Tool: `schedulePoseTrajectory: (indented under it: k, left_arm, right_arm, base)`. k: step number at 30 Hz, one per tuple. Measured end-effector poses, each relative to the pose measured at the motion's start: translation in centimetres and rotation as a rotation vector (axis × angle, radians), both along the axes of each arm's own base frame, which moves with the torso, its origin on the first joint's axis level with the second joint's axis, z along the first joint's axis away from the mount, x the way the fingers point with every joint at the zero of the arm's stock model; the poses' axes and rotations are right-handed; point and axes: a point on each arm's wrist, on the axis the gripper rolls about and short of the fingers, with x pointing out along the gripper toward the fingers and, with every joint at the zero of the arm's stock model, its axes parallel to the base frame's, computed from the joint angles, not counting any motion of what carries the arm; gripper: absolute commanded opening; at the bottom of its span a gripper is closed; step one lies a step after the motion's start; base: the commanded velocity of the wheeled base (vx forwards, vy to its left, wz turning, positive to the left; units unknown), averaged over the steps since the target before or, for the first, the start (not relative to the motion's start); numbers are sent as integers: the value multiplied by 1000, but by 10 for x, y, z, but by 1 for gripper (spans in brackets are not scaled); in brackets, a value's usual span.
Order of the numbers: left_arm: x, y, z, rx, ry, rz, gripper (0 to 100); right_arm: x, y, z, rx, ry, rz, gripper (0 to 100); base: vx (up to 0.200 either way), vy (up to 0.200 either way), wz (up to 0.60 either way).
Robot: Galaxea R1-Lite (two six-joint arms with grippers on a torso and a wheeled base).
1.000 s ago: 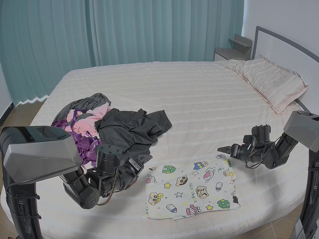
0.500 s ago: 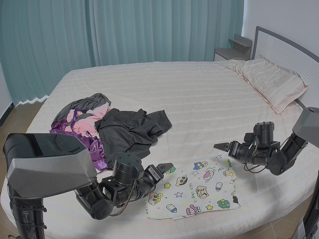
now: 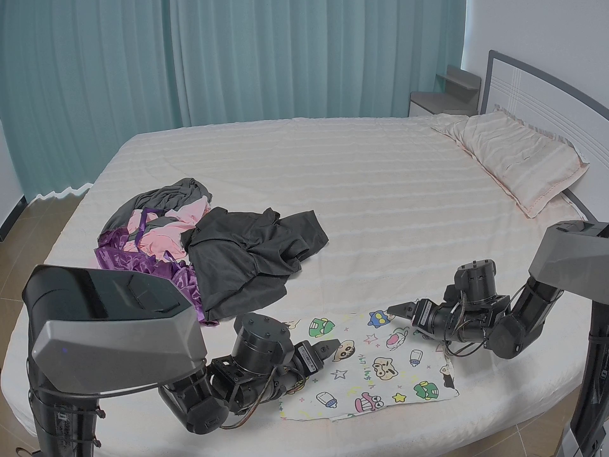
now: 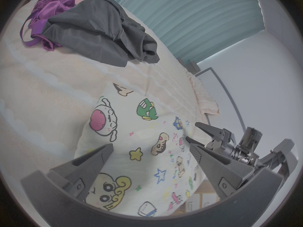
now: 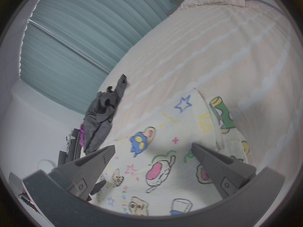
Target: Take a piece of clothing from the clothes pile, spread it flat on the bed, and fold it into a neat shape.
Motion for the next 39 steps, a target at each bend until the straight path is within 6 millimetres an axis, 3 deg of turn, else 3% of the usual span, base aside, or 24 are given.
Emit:
schedulePoseTrajectory:
  k: [6, 12, 18, 22, 28, 33, 39]
  left_arm:
    - [-4, -3, -5, 27, 9, -6, 100]
    - [1, 2, 3, 1, -12, 50, 100]
    - [15, 24, 38, -58, -92, 136, 100]
    - [21, 50, 73, -68, -172, 191, 100]
    - [10, 89, 128, -68, -282, 277, 100]
    - [-17, 122, 165, -56, -361, 356, 100]
    - [-55, 152, 189, 4, -460, 439, 100]
  right_arm:
    - [0, -1, -12, -18, 30, -11, 100]
    - [0, -2, -1, -23, 1, -32, 100]
    - [-3, -8, 30, -26, -85, -84, 100]
    - [-14, -17, 59, -18, -159, -120, 100]
    - [-51, -33, 109, -14, -293, -159, 100]
    - [-100, -51, 143, -51, -423, -160, 100]
    - [-158, -74, 161, -95, -503, -188, 100]
  base:
    - [0, 0, 0]
    - [0, 0, 0]
    - [0, 0, 0]
    - [0, 0, 0]
    - [0, 0, 0]
    - [0, 0, 0]
    - [0, 0, 0]
